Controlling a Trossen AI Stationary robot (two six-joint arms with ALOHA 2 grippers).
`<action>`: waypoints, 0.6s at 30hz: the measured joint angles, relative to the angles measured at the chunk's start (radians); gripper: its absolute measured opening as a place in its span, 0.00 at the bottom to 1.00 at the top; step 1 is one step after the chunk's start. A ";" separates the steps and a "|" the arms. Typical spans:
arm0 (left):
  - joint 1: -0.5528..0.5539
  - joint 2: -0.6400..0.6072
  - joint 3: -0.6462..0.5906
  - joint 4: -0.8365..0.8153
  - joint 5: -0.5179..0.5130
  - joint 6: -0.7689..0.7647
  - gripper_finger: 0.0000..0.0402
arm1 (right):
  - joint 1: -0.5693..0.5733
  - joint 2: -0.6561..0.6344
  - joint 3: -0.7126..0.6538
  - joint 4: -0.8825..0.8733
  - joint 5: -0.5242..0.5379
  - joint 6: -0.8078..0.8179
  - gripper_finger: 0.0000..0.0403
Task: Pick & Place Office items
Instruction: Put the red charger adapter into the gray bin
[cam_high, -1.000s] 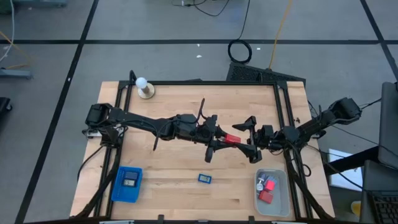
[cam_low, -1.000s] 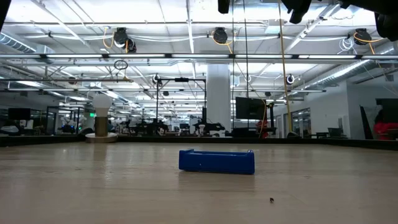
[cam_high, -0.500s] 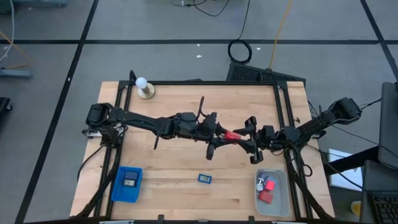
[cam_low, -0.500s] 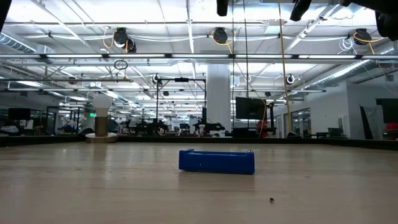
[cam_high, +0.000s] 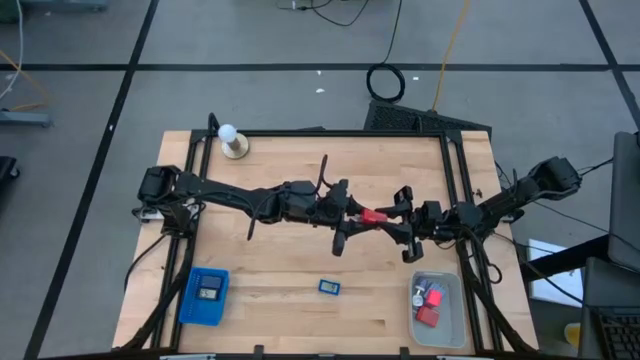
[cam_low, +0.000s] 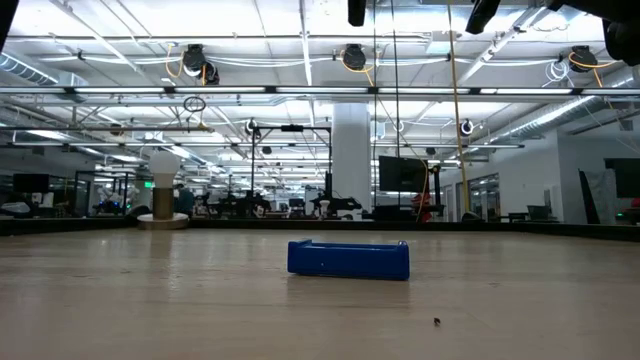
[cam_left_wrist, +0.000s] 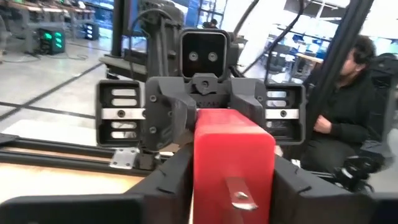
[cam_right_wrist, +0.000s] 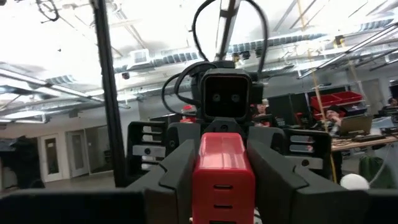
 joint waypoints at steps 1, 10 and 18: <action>0.000 0.000 0.000 -0.001 0.011 -0.006 0.36 | 0.000 0.000 0.000 -0.001 -0.006 0.000 0.29; -0.004 0.000 0.001 -0.039 0.032 -0.021 0.66 | 0.000 0.001 0.000 0.000 -0.002 -0.010 0.29; -0.002 0.000 0.001 -0.107 0.063 -0.020 0.78 | 0.000 0.001 0.000 0.006 -0.002 -0.023 0.29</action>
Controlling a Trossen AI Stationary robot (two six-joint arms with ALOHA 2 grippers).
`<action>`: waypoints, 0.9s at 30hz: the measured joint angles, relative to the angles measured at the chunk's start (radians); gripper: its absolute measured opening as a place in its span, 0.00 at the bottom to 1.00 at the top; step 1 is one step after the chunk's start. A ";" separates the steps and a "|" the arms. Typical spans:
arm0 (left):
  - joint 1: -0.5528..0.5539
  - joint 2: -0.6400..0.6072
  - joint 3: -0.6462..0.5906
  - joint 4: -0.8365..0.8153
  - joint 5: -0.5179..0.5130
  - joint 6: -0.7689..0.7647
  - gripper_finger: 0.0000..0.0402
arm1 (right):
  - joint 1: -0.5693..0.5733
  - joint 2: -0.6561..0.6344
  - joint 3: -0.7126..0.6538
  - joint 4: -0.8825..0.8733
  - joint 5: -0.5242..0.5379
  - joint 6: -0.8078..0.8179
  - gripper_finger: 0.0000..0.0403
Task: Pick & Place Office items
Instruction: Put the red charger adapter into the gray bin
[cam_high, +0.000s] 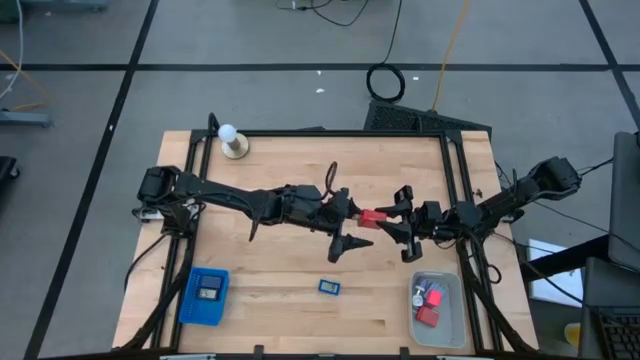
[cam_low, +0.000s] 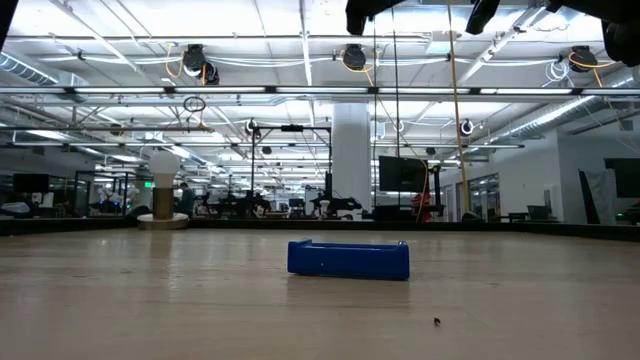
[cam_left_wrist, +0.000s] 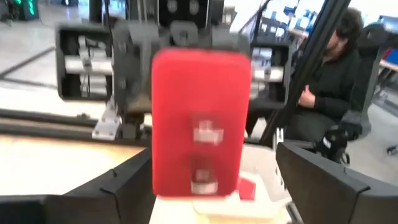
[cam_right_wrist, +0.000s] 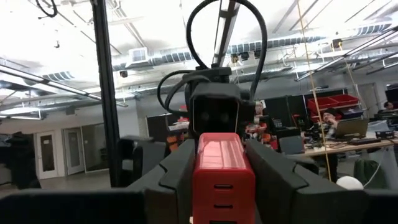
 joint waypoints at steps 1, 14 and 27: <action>0.000 0.000 0.000 -0.020 0.000 0.000 0.79 | 0.000 0.000 0.000 0.000 0.000 0.000 0.29; 0.006 -0.121 0.000 -0.404 -0.015 -0.002 0.92 | 0.002 -0.025 0.000 0.019 -0.055 -0.015 0.29; -0.120 -0.361 0.000 -0.798 -0.350 -0.081 0.87 | 0.002 -0.308 0.000 -0.545 -0.419 0.212 0.29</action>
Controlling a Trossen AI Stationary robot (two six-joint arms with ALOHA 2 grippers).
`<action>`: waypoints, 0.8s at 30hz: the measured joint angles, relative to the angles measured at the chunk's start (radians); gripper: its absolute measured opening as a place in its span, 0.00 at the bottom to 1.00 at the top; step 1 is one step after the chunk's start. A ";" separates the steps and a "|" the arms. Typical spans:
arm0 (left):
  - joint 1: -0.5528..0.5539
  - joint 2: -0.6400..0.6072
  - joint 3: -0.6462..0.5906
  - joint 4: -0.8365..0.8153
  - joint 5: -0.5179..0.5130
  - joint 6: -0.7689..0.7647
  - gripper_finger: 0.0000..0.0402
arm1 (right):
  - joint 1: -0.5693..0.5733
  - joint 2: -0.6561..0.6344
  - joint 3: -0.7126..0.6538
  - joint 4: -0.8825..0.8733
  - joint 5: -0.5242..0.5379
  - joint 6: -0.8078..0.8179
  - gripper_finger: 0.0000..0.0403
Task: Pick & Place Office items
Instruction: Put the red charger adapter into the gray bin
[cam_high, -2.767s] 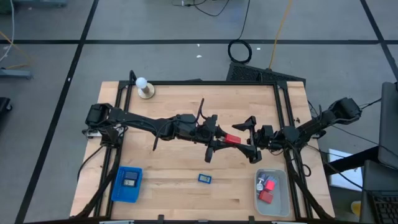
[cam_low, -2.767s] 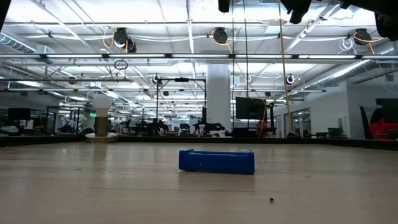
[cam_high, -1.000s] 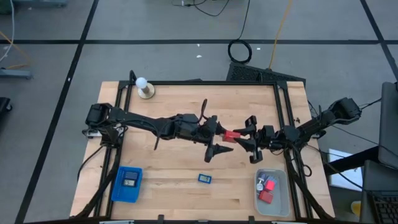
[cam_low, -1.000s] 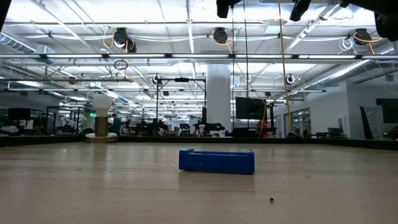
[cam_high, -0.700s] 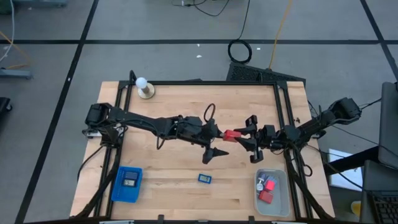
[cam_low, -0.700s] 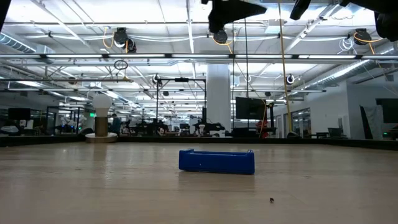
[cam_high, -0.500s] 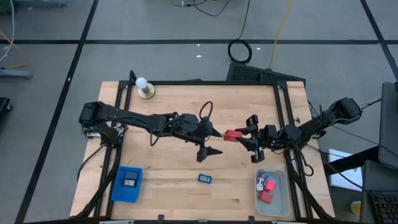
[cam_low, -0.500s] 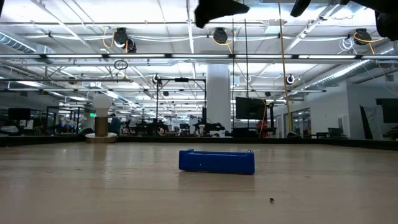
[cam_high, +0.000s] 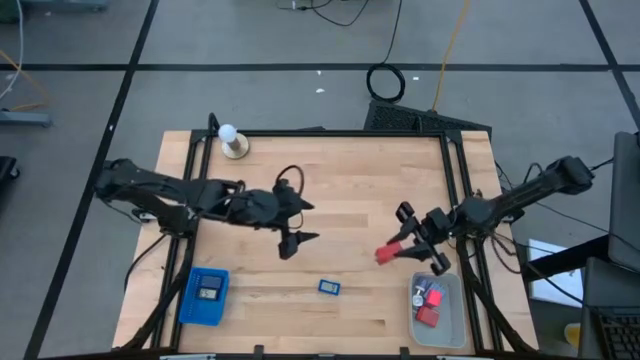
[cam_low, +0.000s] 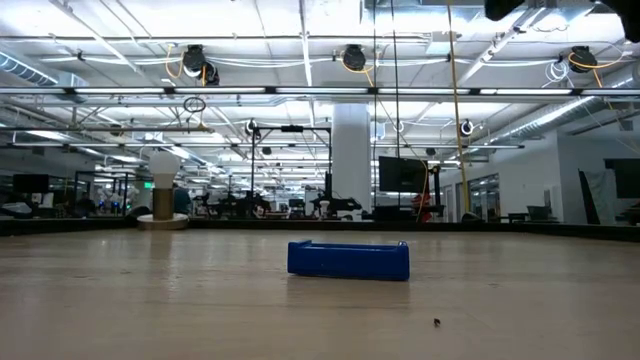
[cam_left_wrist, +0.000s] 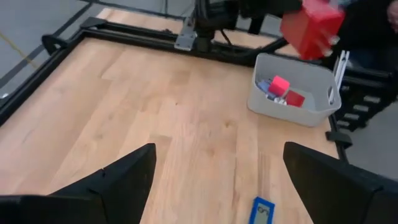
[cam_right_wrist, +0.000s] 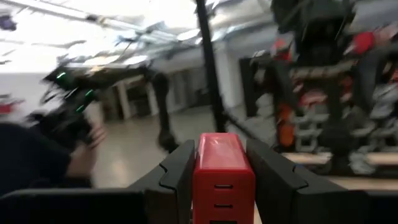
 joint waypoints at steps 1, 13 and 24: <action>-0.016 -0.003 0.000 0.000 -0.023 -0.017 0.87 | 0.000 -0.033 0.000 -0.049 -0.026 0.012 0.29; -0.173 0.010 -0.001 0.002 -0.315 -0.156 0.80 | 0.117 -0.331 0.000 -0.457 -0.243 0.124 0.29; -0.232 0.010 -0.001 0.082 -0.520 -0.312 0.79 | 0.194 -0.432 0.000 -0.875 -0.381 0.174 0.29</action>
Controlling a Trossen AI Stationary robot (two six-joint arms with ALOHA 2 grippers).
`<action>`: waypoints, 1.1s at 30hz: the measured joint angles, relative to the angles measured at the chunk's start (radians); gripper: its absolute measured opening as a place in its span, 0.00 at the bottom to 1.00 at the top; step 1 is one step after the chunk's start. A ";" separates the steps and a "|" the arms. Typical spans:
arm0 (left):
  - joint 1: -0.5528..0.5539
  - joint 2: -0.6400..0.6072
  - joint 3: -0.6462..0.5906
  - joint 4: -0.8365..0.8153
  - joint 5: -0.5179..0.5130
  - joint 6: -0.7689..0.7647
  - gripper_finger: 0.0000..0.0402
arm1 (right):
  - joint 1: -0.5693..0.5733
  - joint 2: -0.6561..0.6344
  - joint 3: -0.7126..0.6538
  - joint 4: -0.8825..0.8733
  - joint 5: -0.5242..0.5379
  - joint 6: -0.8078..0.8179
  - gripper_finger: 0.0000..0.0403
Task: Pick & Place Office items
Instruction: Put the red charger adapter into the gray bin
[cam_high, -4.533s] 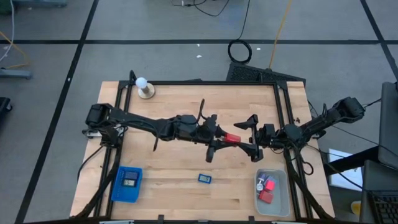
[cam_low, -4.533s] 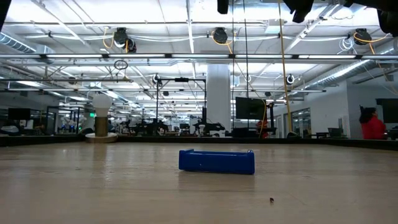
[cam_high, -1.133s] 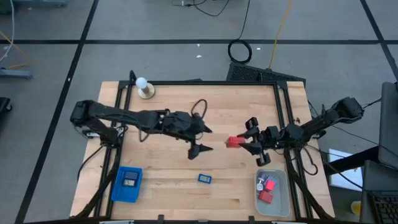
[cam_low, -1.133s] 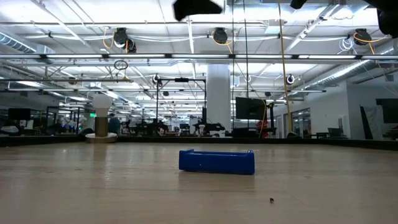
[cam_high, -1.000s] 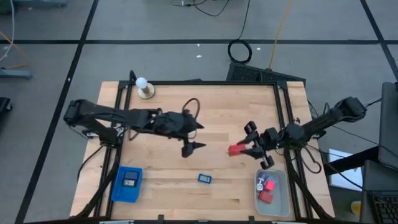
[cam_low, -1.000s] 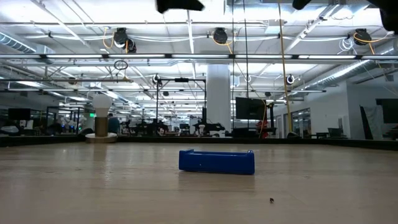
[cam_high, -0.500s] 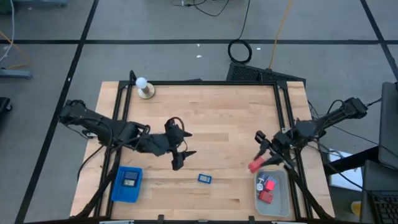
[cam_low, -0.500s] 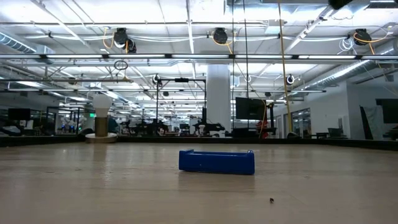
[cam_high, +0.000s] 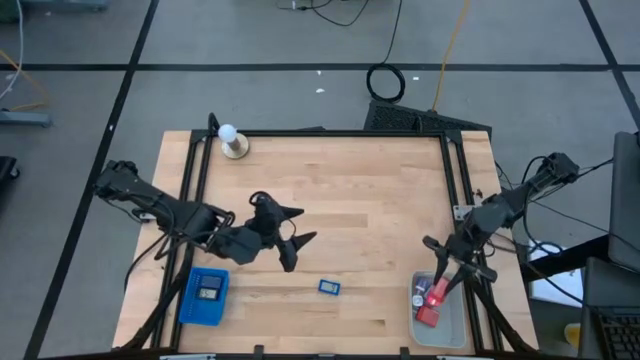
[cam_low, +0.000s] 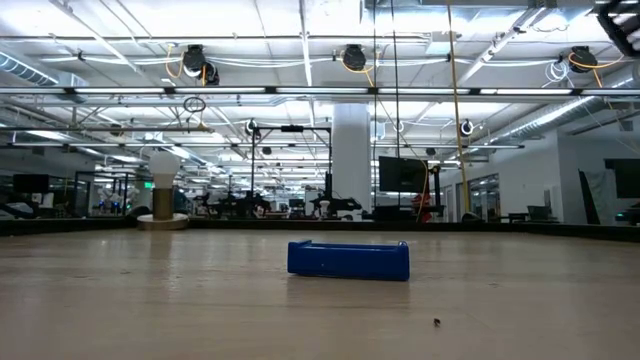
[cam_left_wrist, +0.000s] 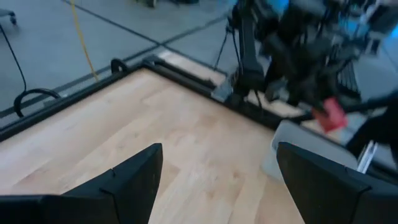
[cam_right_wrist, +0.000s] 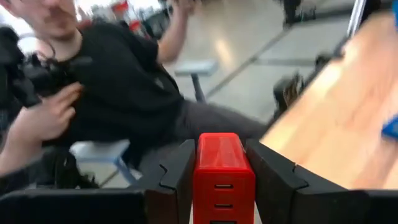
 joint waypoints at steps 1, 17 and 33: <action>-0.004 0.000 0.000 0.018 -0.015 0.000 0.79 | 0.002 -0.003 0.000 -0.033 -0.012 -0.003 0.29; -0.023 0.000 0.000 0.097 -0.049 -0.046 0.77 | 0.003 -0.003 0.000 -0.323 -0.071 -0.009 0.29; -0.018 0.027 0.001 0.094 -0.079 -0.031 0.76 | 0.003 0.018 -0.202 -0.025 -0.091 0.161 0.33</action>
